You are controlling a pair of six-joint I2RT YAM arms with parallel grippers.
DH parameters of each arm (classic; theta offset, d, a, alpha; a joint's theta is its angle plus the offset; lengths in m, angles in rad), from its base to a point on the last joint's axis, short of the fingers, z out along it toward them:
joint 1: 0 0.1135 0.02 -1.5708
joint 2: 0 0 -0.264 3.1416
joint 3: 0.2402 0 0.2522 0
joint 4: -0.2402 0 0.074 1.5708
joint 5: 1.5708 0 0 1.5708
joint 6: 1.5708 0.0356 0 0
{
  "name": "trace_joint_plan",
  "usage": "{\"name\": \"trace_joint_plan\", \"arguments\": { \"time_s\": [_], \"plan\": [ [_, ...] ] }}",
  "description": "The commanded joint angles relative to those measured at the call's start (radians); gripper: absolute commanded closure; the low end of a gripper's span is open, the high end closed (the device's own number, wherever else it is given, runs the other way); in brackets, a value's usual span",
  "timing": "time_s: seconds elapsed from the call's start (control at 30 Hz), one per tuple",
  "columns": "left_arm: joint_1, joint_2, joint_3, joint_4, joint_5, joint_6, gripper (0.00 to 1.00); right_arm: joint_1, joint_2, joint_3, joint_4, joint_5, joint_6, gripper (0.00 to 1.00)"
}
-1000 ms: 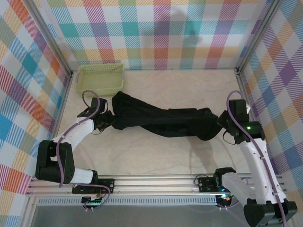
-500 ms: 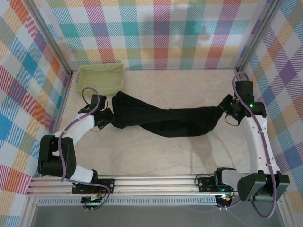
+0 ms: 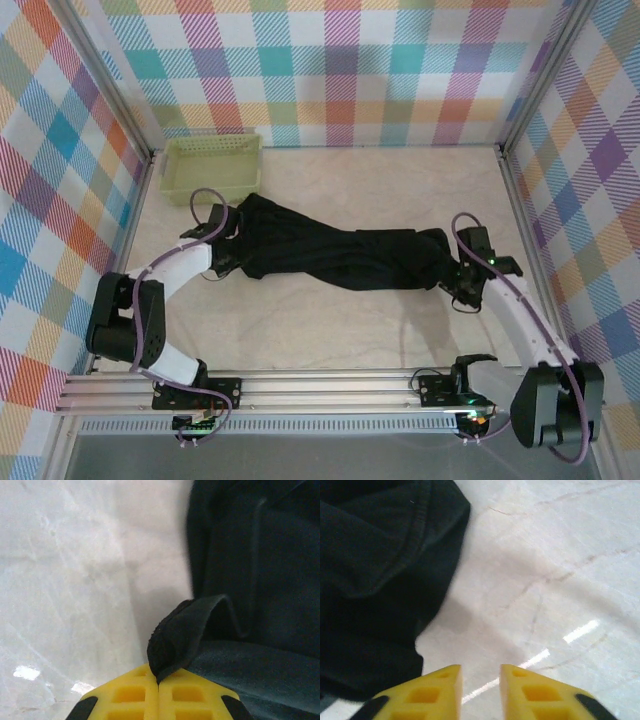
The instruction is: Fold the inside-out t-shirt
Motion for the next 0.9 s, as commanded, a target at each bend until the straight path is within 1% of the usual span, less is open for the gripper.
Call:
{"name": "trace_joint_plan", "arguments": {
  "time_s": [0.0,0.07,0.13,0.23,0.3,0.47,0.53,0.63,0.7,0.87],
  "plan": [
    [-0.004,-0.003,-0.003,-0.003,-0.04,-0.006,1.0,-0.012,-0.059,0.015,0.008,0.037,0.002,0.68],
    [-0.004,-0.004,0.008,-0.011,-0.041,-0.001,1.0,-0.013,-0.066,0.043,0.026,0.014,-0.028,0.62],
    [-0.004,-0.009,0.016,-0.017,-0.044,0.0,1.0,-0.013,-0.061,0.056,0.098,-0.082,-0.102,0.54],
    [-0.003,-0.014,0.026,-0.026,-0.046,0.002,1.0,-0.012,-0.017,0.07,0.14,-0.197,-0.158,0.54],
    [-0.003,-0.012,0.032,-0.03,-0.042,0.004,1.0,-0.008,0.01,0.047,0.16,-0.237,-0.165,0.54],
    [-0.004,-0.013,0.038,-0.031,-0.044,0.003,1.0,-0.002,0.074,-0.004,0.211,-0.285,-0.168,0.55],
    [-0.003,-0.009,0.046,-0.033,-0.039,0.004,1.0,0.006,0.107,-0.008,0.25,-0.315,-0.181,0.53],
    [-0.004,0.007,0.065,-0.051,-0.028,0.013,1.0,0.012,0.165,0.004,0.276,-0.307,-0.19,0.47],
    [-0.004,0.012,0.069,-0.06,-0.022,0.023,1.0,0.012,0.215,0.023,0.297,-0.308,-0.2,0.47],
    [-0.01,0.008,0.063,-0.091,-0.028,0.038,0.95,0.019,0.322,0.075,0.342,-0.324,-0.208,0.49]
  ]
}}
